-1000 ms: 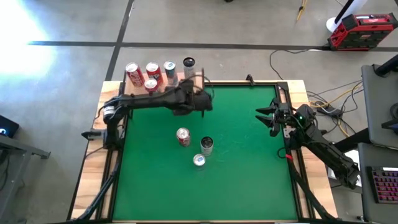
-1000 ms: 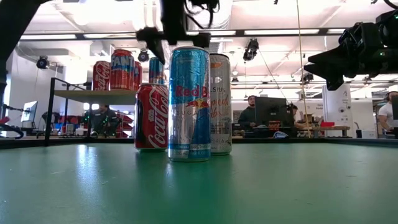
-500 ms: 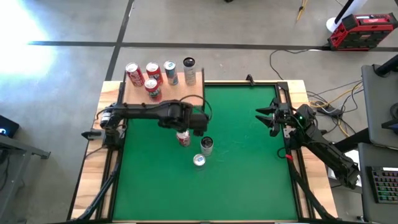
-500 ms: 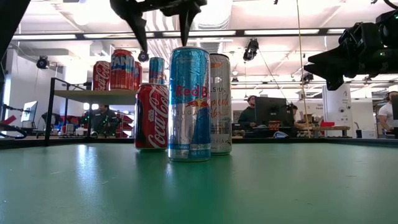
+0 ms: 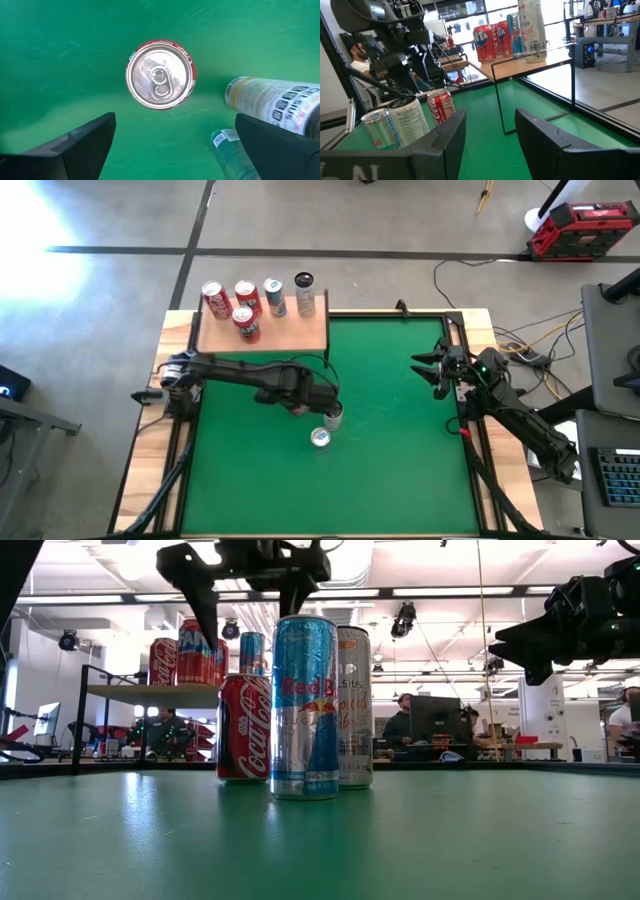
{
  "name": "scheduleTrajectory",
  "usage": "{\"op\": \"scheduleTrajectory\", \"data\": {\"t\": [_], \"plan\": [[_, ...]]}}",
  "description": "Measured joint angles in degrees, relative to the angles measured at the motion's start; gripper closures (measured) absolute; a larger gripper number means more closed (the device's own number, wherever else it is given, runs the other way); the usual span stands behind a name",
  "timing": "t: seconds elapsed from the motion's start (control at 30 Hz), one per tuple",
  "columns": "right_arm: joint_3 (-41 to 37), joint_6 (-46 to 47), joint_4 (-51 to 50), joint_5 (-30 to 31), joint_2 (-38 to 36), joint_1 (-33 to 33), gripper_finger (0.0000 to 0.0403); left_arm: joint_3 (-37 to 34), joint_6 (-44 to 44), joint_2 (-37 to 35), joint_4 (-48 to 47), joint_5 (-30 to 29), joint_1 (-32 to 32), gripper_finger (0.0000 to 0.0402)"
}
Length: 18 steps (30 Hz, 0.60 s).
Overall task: Place canned beverage on shelf
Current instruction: Put the red white soda can aligned with the other red white soda can on the shelf
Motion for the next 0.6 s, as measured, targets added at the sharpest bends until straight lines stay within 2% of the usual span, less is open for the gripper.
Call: {"op": "scheduleTrajectory", "data": {"t": [0.3,0.6], "plan": [[0.00,0.00,-0.02,0.00,0.00,0.00,0.0241,-3.58,-5.36,1.02,0.65,-0.24,0.08,0.0008],[-0.02,0.00,0.00,0.00,0.00,0.00,0.0241,-8.95,-7.42,1.04,5.53,-2.06,0.25,0.0008]]}}
